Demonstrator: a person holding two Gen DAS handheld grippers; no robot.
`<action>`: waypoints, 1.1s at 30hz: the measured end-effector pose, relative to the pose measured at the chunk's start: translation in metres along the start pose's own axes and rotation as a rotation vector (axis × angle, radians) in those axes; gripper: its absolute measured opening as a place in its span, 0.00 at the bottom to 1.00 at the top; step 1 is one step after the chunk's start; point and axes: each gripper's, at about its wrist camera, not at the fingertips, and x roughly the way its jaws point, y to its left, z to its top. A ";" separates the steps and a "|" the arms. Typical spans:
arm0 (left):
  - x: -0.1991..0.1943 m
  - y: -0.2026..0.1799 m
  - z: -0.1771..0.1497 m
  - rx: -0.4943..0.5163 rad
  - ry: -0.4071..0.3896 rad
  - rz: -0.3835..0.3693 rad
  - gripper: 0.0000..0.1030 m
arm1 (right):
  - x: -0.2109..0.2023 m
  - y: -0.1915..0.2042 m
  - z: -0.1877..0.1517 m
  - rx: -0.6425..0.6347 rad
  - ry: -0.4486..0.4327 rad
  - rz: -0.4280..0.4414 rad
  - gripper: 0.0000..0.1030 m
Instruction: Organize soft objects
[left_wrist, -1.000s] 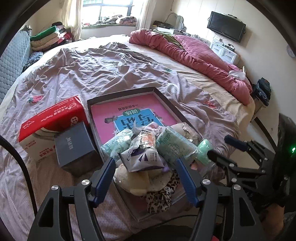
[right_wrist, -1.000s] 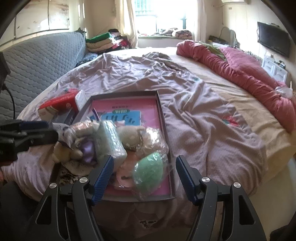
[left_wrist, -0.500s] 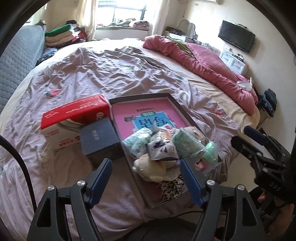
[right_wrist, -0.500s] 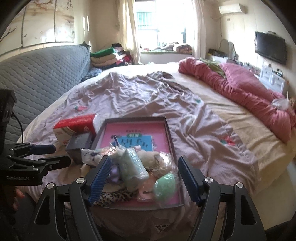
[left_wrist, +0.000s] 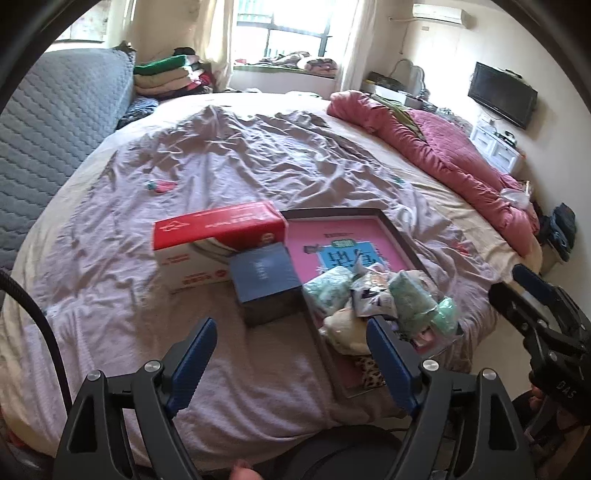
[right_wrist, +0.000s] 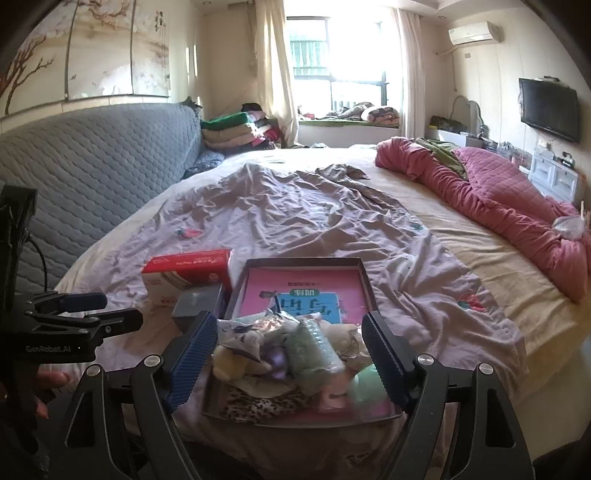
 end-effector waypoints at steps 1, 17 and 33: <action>-0.001 0.002 -0.001 -0.002 0.001 0.006 0.80 | -0.002 0.002 0.000 -0.001 -0.005 -0.008 0.80; -0.020 0.006 -0.046 -0.041 0.036 0.130 0.80 | -0.020 0.027 -0.033 0.037 0.038 -0.008 0.80; -0.032 0.007 -0.071 -0.064 0.016 0.163 0.80 | -0.018 0.045 -0.054 0.025 0.061 0.014 0.80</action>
